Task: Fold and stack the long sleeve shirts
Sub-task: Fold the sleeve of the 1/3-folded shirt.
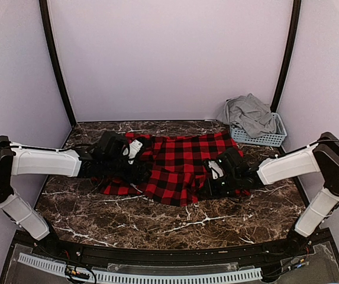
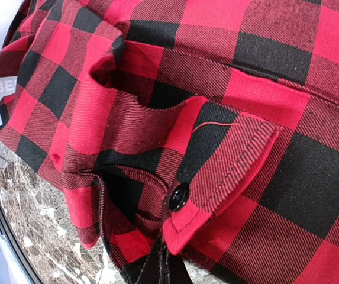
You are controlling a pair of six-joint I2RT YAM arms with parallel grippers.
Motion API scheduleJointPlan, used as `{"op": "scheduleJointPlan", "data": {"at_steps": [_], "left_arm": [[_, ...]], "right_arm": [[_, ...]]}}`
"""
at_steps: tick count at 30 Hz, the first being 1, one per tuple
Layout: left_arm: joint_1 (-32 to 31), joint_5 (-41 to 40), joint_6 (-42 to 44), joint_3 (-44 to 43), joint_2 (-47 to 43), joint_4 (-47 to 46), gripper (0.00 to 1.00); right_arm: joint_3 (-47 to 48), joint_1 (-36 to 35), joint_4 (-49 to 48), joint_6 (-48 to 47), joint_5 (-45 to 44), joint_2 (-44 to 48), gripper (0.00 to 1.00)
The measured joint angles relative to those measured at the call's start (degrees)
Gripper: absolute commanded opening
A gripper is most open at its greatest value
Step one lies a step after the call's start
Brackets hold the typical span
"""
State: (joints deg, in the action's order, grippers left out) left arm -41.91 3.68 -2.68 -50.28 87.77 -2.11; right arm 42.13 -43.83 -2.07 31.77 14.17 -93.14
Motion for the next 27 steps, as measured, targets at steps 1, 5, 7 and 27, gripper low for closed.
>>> {"op": "scheduleJointPlan", "data": {"at_steps": [1,5,7,27], "left_arm": [[0.15,-0.26,-0.17,0.07,-0.11,0.00,0.74],[1.14,-1.01,-1.38,0.13,-0.87,0.11,0.74],[1.73,-1.42,-2.54,0.13,-1.55,0.46,0.74],[7.37,4.24,-19.58,7.98,-12.39,4.28,0.89]], "right_arm": [[0.02,0.00,0.20,-0.04,-0.11,0.31,0.00],[0.42,0.00,2.19,-0.35,-0.98,2.86,0.00],[1.25,0.00,3.65,-0.59,-1.88,4.76,0.00],[22.58,0.00,12.85,-1.29,-1.79,12.39,0.00]]}}
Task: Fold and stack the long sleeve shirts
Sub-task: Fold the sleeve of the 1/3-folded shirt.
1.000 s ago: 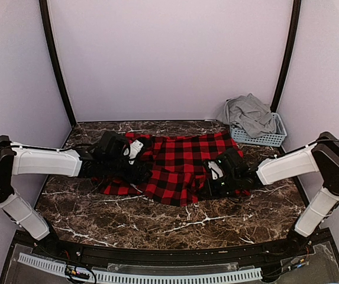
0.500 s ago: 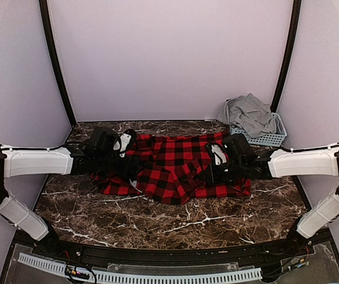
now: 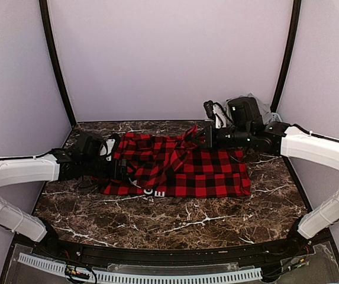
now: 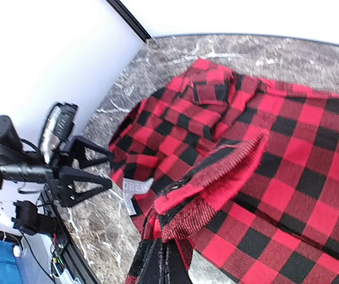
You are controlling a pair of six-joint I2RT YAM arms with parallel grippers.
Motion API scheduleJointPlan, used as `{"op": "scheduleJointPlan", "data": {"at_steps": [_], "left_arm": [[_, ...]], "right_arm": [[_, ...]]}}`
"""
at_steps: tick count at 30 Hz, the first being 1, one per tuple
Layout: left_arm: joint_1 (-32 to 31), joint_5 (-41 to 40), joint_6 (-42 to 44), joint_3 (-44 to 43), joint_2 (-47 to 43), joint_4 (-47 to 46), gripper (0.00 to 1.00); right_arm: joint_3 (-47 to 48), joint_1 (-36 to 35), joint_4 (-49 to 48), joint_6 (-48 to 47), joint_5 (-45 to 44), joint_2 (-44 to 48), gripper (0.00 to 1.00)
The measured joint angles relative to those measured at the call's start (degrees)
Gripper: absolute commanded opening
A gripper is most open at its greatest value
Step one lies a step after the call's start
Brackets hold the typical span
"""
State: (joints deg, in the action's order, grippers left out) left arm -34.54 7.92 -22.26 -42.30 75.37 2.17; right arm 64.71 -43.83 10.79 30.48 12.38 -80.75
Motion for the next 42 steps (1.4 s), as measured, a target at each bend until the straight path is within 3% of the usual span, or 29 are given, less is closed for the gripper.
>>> {"op": "scheduleJointPlan", "data": {"at_steps": [10,19,32,42], "left_arm": [[1.68,2.12,-4.28,1.22,0.00,0.90,0.89],[2.62,3.56,-5.27,1.22,5.49,-0.28,0.88],[3.65,3.41,-7.93,0.98,9.27,-5.14,0.51],[4.00,2.89,-14.01,4.28,9.25,-13.46,0.10]], "right_arm": [[6.69,0.00,2.69,-0.28,0.92,-0.26,0.00],[13.03,0.00,2.71,-0.63,2.58,-3.63,0.00],[15.69,0.00,3.02,-1.29,3.28,-7.50,0.00],[18.49,0.02,3.04,-1.68,3.21,-7.85,0.00]]}}
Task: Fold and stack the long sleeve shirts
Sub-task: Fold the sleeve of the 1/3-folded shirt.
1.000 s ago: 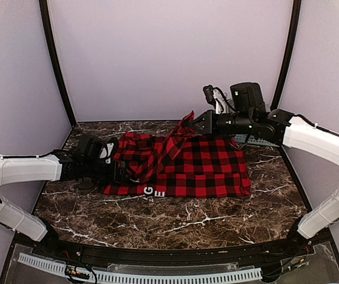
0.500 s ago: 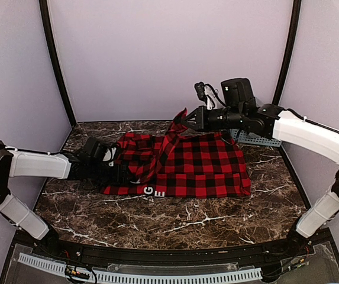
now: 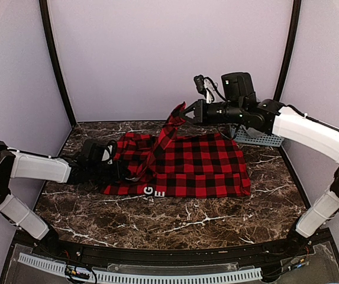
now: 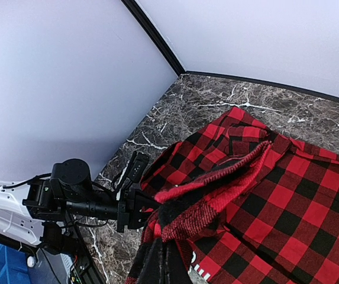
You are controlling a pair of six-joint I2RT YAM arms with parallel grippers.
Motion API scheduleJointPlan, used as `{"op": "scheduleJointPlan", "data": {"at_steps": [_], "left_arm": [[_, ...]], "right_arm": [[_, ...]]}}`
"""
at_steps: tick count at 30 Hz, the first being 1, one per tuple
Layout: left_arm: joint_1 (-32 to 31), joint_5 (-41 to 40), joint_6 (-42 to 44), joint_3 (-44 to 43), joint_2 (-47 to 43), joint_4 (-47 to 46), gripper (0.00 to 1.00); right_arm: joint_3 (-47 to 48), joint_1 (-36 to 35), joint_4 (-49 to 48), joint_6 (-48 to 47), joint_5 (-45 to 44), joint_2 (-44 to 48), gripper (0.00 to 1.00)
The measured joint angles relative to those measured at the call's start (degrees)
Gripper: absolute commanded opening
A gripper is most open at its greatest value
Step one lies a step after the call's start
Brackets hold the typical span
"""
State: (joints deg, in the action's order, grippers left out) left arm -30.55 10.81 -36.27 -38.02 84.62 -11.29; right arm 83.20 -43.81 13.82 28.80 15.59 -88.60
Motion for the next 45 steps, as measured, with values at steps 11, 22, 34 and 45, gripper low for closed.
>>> {"op": "scheduleJointPlan", "data": {"at_steps": [11,22,34,45], "left_arm": [[1.29,-5.01,-5.42,5.22,-4.90,-4.33,0.00],[4.46,-5.95,-8.68,5.29,-5.25,-7.28,0.02],[5.31,-5.75,-12.63,6.14,-3.89,-11.87,0.38],[5.31,-1.66,-9.09,13.79,-10.08,-14.75,0.55]], "right_arm": [[0.37,0.35,0.15,-0.68,-1.18,0.00,0.00],[-0.39,0.37,-0.09,-0.22,-4.02,0.35,0.00],[-2.71,0.39,-1.57,1.31,-5.09,0.87,0.00],[4.87,0.70,-1.92,1.42,-5.11,-4.46,0.00]]}}
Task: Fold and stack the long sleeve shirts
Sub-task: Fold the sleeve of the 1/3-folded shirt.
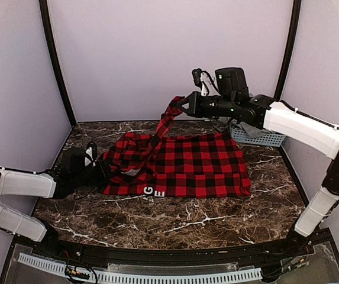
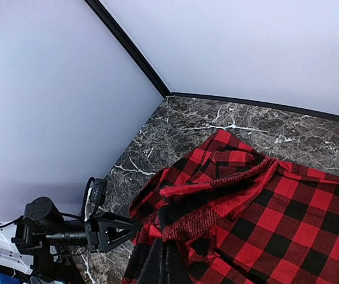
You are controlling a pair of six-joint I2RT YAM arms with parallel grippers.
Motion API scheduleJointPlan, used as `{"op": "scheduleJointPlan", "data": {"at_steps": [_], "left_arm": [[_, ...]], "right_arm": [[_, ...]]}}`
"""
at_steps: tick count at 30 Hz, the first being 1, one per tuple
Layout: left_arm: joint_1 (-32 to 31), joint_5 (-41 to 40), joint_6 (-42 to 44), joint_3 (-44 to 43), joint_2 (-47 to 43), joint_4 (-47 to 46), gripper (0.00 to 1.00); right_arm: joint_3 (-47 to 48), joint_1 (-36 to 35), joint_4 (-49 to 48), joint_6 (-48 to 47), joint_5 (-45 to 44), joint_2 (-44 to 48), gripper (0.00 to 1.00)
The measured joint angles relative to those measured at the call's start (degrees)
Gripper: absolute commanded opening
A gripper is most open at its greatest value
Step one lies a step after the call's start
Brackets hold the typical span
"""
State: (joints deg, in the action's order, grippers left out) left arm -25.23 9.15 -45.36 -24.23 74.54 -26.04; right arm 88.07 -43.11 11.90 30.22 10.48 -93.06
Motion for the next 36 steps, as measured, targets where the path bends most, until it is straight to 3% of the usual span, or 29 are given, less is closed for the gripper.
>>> {"op": "scheduleJointPlan", "data": {"at_steps": [9,15,25,36], "left_arm": [[0.00,2.69,4.92,4.15,-10.93,0.42,0.59],[-0.87,5.11,7.72,5.62,-11.10,-0.81,0.59],[-5.40,6.58,11.91,4.13,3.04,-7.74,0.58],[-6.88,5.31,13.64,-5.95,16.00,-13.18,0.59]], "right_arm": [[7.02,0.04,-0.85,1.70,-0.48,-5.79,0.00],[13.62,0.04,-1.60,2.93,-0.48,-9.97,0.00],[18.84,0.04,-1.62,4.57,0.17,-13.60,0.00],[16.22,0.04,-2.69,4.83,0.57,-13.29,0.00]]}}
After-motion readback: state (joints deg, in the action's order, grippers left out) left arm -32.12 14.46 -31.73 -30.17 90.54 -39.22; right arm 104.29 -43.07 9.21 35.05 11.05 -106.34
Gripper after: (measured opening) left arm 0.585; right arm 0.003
